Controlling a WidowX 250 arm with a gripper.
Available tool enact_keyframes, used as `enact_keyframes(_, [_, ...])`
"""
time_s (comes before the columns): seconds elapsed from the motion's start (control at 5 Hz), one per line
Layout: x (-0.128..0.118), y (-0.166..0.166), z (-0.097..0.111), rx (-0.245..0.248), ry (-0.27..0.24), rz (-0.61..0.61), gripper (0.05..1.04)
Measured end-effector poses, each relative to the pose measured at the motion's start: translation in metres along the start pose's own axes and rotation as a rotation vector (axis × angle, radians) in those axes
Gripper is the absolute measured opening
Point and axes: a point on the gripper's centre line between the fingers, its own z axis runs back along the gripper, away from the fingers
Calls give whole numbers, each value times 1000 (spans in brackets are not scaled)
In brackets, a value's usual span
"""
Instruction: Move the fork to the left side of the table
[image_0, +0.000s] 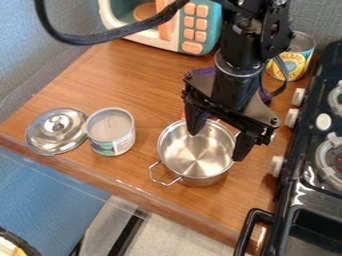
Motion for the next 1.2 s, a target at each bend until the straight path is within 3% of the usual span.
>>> enact_keyframes(0.2, [-3, 0, -7, 6, 28, -5, 1001])
enact_keyframes(0.8, [58, 59, -20, 23, 48, 120, 1001])
enact_keyframes(1.2, [74, 79, -56, 17, 112, 173, 1001])
